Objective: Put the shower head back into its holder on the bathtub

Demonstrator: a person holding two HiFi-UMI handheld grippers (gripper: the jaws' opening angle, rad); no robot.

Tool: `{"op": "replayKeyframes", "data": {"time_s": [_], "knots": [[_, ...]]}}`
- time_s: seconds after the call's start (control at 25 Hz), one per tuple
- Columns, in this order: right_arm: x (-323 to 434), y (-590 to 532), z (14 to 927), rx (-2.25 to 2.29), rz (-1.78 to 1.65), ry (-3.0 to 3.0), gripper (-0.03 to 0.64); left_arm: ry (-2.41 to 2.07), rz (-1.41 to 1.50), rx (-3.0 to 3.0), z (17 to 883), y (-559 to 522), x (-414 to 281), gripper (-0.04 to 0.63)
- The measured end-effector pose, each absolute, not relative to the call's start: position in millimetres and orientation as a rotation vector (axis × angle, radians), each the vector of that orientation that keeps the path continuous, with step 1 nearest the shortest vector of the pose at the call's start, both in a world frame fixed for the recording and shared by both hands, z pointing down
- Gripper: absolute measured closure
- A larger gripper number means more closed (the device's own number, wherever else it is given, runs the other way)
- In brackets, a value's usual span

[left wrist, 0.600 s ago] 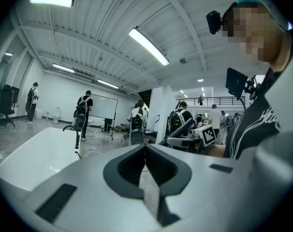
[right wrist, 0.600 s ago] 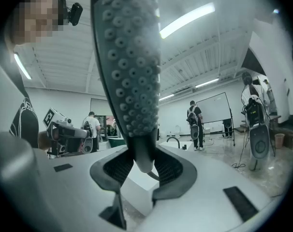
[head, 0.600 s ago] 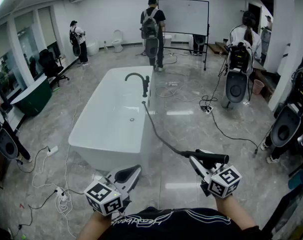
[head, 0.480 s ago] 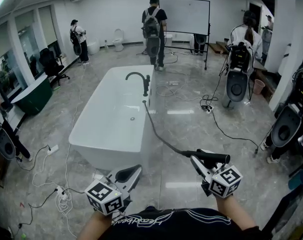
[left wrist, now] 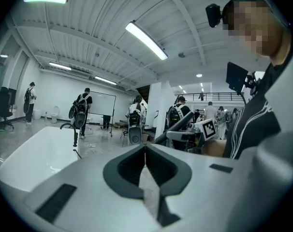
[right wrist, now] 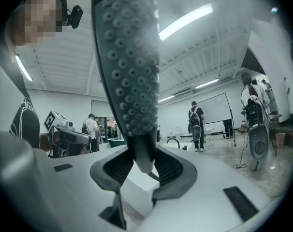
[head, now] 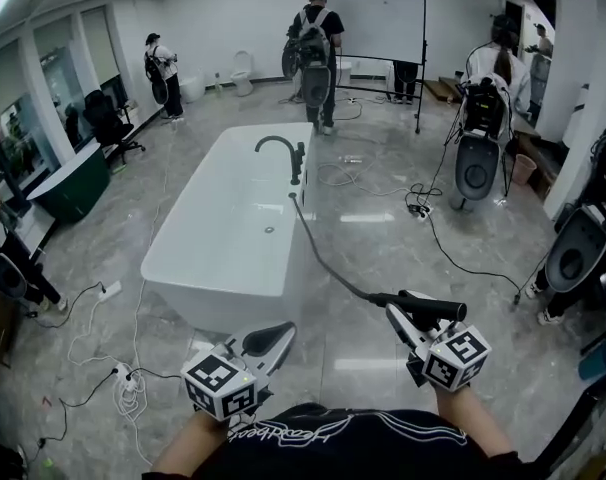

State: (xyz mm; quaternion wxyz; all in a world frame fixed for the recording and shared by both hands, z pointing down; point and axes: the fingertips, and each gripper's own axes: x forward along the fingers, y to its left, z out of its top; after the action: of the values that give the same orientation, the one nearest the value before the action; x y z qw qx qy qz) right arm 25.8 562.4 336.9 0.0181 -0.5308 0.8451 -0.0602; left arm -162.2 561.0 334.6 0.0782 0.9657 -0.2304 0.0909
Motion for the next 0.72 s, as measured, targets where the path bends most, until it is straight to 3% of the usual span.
{"op": "replayKeyframes", "data": {"time_s": [0.72], "knots": [[71,468,353,-1.648,-0.323,2.55,0.482,-0.534,0.422,2.83,408,439,-112,0.591]]}}
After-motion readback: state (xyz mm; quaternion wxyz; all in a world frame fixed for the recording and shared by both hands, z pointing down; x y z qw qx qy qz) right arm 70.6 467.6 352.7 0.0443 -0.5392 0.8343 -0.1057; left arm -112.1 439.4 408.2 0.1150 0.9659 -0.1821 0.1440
